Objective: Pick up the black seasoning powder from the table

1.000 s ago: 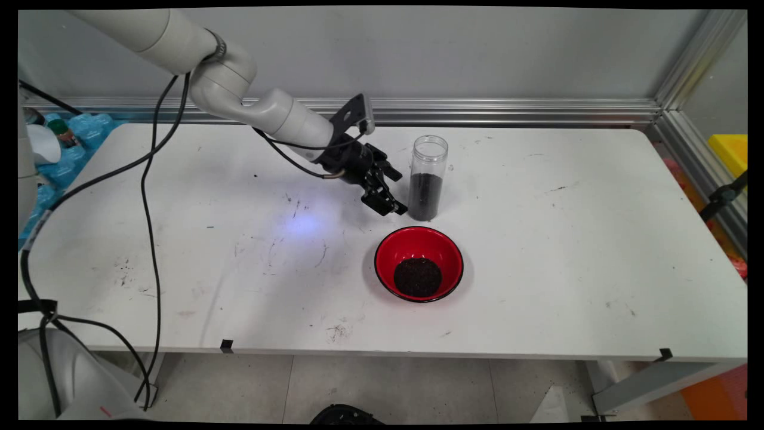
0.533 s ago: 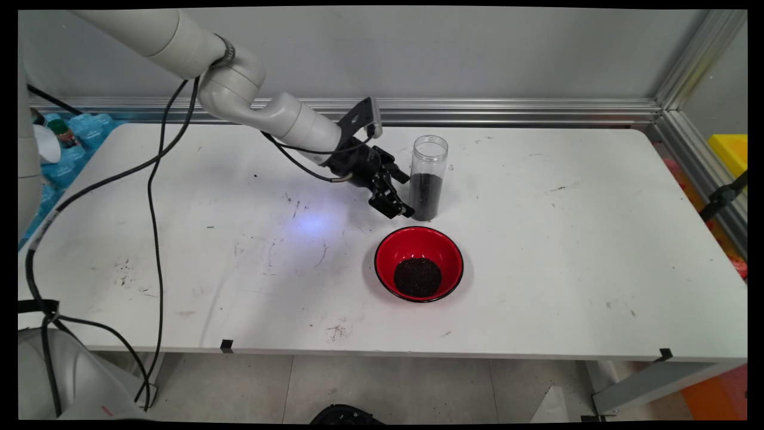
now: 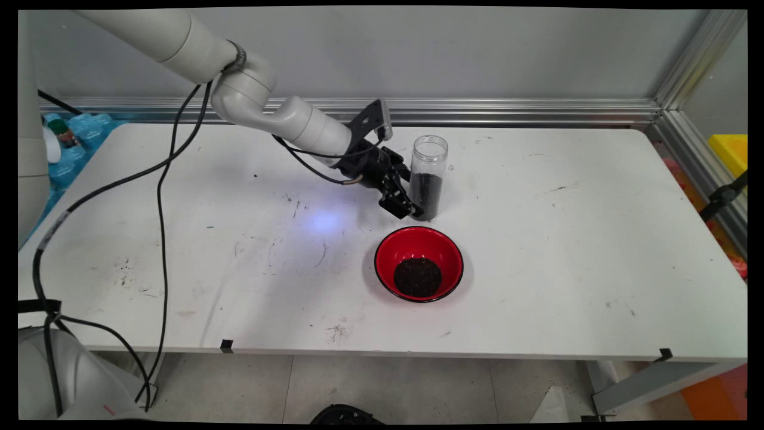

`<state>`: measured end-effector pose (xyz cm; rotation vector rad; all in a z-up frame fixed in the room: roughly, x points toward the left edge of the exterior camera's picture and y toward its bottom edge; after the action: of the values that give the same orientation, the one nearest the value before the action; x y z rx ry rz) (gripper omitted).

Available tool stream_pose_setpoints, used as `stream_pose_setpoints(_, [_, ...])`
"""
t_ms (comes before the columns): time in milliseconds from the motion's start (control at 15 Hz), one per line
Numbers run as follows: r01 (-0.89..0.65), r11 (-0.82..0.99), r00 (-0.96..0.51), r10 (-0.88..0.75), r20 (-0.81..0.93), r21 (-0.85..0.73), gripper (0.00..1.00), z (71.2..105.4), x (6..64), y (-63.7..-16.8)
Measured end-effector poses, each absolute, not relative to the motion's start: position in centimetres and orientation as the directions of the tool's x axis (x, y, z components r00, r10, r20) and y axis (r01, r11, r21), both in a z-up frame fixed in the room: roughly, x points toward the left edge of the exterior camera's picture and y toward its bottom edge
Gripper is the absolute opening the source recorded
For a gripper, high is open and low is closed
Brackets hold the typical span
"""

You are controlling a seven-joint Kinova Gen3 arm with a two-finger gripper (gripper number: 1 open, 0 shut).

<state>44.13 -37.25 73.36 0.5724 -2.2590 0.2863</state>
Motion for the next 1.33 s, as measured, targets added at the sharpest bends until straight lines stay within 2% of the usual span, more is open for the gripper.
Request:
stream_pose_setpoints(1267, [-0.487,0.873,-0.598,-0.318,0.736,-0.018,1.00,72.0,42.8,-38.4])
stream_pose_setpoints(1333, [-0.486,0.874,-0.598,-0.319,0.735,-0.017,0.00,71.9,42.7,-38.4])
